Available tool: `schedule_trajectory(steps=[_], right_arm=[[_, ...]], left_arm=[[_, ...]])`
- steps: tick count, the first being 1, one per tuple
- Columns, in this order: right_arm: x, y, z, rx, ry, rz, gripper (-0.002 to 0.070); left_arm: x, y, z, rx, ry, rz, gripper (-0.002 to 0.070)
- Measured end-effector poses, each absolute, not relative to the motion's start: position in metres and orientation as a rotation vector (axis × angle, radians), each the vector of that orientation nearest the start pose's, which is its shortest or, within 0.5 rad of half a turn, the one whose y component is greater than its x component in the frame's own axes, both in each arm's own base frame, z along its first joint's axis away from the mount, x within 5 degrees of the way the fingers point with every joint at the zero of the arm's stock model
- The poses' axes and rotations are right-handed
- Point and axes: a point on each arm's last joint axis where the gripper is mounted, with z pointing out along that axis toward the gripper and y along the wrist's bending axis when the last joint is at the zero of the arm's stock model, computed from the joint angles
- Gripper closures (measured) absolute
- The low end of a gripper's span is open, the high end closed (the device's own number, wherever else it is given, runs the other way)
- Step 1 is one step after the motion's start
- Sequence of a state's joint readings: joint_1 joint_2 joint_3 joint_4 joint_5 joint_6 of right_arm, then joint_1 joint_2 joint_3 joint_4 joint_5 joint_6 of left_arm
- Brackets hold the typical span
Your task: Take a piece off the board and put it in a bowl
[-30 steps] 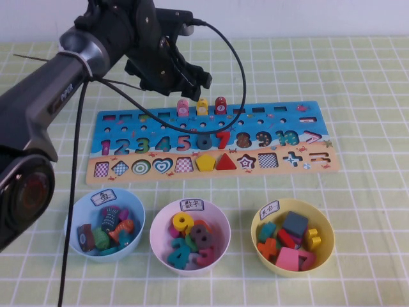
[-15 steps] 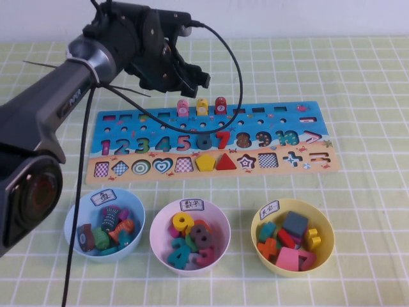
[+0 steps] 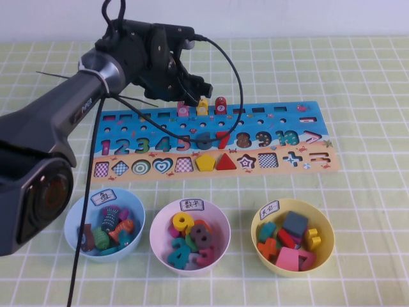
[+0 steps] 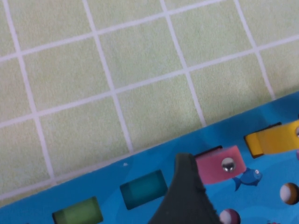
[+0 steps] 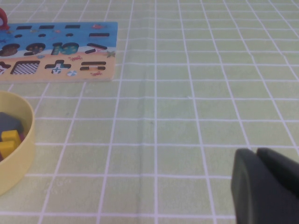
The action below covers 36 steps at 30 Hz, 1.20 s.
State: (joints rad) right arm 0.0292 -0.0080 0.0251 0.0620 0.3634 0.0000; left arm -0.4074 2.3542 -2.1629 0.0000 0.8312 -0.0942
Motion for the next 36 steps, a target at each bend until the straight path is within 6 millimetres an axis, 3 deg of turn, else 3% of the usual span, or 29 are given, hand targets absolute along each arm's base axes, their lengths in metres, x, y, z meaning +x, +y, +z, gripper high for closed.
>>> schedule_trajectory(steps=[21, 36], right_arm=[[0.053, 0.004, 0.173, 0.012, 1.864, 0.081, 0.0694], [0.053, 0.004, 0.173, 0.012, 1.863, 0.081, 0.0694]], left_arm=[[0.494, -0.211, 0.206, 0.400, 2.472, -0.175, 0.0228], [0.497, -0.211, 0.195, 0.395, 2.483, -0.164, 0.0365]])
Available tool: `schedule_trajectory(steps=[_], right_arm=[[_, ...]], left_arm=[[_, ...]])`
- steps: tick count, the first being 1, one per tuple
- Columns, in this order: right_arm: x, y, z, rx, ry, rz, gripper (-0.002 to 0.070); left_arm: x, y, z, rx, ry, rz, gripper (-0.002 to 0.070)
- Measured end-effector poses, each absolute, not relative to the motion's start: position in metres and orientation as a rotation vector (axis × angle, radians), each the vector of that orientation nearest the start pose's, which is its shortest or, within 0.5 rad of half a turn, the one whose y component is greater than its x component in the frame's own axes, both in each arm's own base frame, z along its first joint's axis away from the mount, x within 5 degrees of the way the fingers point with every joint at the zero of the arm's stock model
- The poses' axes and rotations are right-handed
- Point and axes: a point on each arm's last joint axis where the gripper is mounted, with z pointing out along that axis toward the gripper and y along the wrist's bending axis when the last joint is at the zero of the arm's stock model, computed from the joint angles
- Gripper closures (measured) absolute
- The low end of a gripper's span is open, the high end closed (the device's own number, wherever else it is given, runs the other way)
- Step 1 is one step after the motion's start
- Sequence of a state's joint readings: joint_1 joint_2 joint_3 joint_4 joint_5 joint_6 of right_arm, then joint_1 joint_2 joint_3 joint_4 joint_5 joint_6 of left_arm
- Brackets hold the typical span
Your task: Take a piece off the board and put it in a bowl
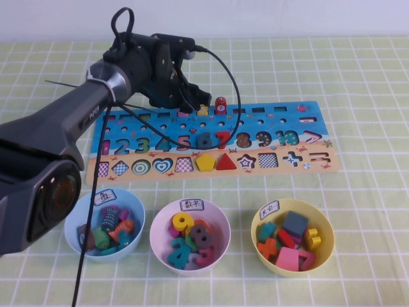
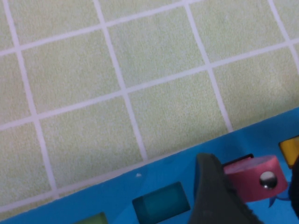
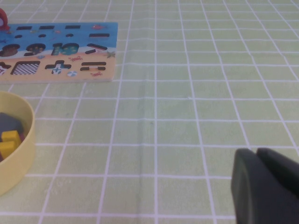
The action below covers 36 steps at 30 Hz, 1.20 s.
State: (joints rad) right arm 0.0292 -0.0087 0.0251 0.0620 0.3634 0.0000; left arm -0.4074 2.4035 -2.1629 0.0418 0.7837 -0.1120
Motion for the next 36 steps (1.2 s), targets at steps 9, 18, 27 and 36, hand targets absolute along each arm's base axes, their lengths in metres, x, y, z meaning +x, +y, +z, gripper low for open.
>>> schedule_trajectory(steps=[9, 18, 27, 36], right_arm=[[0.053, 0.004, 0.173, 0.012, 1.863, 0.081, 0.0694], [0.053, 0.004, 0.173, 0.012, 1.863, 0.081, 0.0694], [0.053, 0.004, 0.173, 0.012, 1.862, 0.081, 0.0694], [0.053, 0.004, 0.173, 0.011, 1.859, 0.081, 0.0694]], left_arm=[[0.497, -0.211, 0.195, 0.396, 2.481, -0.162, 0.0485], [0.497, -0.211, 0.196, 0.397, 2.479, -0.160, 0.0485], [0.501, -0.211, 0.223, 0.389, 2.436, -0.152, 0.0485], [0.496, -0.208, 0.236, 0.471, 2.470, -0.095, 0.0485]])
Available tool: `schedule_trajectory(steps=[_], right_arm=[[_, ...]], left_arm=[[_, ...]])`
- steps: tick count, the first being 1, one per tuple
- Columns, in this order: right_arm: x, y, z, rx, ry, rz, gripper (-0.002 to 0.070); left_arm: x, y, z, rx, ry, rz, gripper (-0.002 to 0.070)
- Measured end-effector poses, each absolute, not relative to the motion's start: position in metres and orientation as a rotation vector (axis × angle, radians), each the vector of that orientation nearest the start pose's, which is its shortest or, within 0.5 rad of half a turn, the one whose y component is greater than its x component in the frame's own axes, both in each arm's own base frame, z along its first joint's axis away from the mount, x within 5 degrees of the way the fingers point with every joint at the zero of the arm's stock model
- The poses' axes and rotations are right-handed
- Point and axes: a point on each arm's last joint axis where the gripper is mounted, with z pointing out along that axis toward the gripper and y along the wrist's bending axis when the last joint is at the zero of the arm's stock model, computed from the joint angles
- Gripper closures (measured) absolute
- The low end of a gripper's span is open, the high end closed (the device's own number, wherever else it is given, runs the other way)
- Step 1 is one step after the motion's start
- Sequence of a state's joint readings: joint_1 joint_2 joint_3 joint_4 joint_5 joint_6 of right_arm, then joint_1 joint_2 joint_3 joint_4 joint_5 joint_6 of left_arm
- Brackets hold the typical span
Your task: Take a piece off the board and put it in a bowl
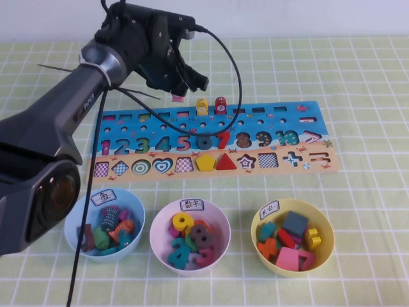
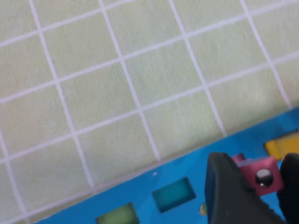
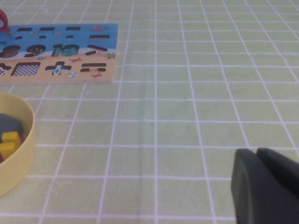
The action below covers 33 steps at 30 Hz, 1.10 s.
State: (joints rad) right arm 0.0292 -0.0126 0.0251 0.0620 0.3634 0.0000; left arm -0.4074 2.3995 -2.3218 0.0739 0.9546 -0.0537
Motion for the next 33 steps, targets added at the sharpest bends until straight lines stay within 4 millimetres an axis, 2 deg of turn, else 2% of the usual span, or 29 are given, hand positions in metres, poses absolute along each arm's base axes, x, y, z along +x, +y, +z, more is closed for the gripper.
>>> schedule_trajectory(steps=[5, 10, 18, 23, 25, 28, 33], right_arm=[[0.053, 0.004, 0.173, 0.011, 1.859, 0.081, 0.0694], [0.053, 0.004, 0.173, 0.011, 1.859, 0.081, 0.0694], [0.053, 0.004, 0.173, 0.011, 1.859, 0.081, 0.0694], [0.053, 0.004, 0.173, 0.011, 1.859, 0.081, 0.0694], [0.053, 0.004, 0.173, 0.011, 1.859, 0.081, 0.0694], [0.053, 0.004, 0.173, 0.011, 1.859, 0.081, 0.0694], [0.053, 0.004, 0.173, 0.011, 1.859, 0.081, 0.0694]], left_arm=[[0.489, -0.202, 0.257, 0.565, 2.454, -0.029, 0.0485], [0.469, -0.193, 0.303, 0.624, 2.425, 0.000, 0.0485], [0.437, -0.196, 0.346, 0.786, 2.402, -0.169, 0.0485], [0.416, -0.194, 0.369, 0.831, 2.372, -0.185, 0.0485], [0.408, -0.189, 0.372, 0.833, 2.374, -0.177, 0.0485], [0.392, -0.179, 0.367, 0.826, 2.363, -0.137, 0.0485], [0.342, -0.154, 0.346, 0.750, 2.336, -0.128, 0.0485]])
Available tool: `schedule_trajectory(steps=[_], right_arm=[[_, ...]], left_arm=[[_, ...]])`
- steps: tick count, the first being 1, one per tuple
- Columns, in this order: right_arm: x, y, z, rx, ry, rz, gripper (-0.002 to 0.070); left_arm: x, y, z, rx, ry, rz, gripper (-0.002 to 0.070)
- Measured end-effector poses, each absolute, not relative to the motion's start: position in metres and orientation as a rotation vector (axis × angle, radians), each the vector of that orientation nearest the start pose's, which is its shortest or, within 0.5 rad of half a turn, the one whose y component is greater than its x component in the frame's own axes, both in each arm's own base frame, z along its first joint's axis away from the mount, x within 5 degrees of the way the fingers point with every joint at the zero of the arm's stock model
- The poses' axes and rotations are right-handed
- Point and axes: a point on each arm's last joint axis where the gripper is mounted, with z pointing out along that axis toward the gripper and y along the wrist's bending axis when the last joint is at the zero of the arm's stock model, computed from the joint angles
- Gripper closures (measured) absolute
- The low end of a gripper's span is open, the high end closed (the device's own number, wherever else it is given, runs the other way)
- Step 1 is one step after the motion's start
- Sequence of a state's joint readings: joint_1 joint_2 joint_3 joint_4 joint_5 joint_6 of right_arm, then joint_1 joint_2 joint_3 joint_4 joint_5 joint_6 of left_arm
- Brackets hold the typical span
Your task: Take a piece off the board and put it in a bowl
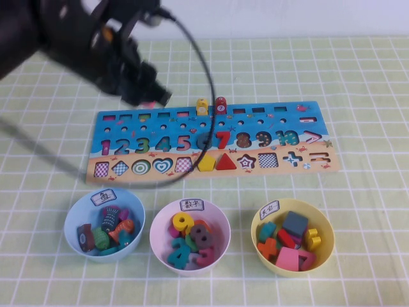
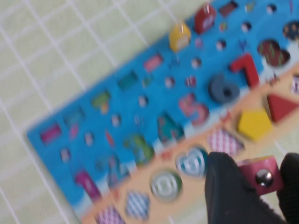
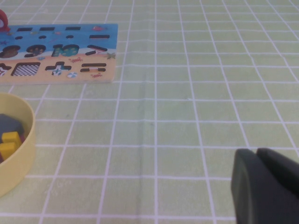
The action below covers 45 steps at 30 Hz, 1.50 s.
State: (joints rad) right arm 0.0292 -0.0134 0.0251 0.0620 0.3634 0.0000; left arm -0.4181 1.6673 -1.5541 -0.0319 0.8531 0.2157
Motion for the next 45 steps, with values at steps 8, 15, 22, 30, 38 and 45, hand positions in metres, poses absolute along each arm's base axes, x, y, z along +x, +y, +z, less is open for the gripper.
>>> schedule_trajectory(steps=[8, 15, 22, 30, 38, 45], right_arm=[[0.053, 0.004, 0.173, 0.011, 1.859, 0.081, 0.0694], [0.053, 0.004, 0.173, 0.011, 1.859, 0.081, 0.0694], [0.053, 0.004, 0.173, 0.011, 1.859, 0.081, 0.0694], [0.053, 0.004, 0.173, 0.011, 1.861, 0.081, 0.0694], [0.053, 0.004, 0.173, 0.011, 1.861, 0.081, 0.0694], [0.053, 0.004, 0.173, 0.011, 1.861, 0.081, 0.0694]], left_arm=[[0.229, -0.103, 0.319, 0.603, 2.255, -0.180, 0.0485], [0.179, -0.081, 0.315, 0.561, 2.122, -0.200, 0.0485], [0.184, -0.083, 0.302, 0.583, 2.178, -0.188, 0.0485], [0.210, -0.095, 0.265, 0.622, 2.333, -0.165, 0.0485], [0.230, -0.100, 0.225, 0.735, 2.462, -0.065, 0.0485], [0.234, -0.101, 0.218, 0.748, 2.477, -0.048, 0.0331]])
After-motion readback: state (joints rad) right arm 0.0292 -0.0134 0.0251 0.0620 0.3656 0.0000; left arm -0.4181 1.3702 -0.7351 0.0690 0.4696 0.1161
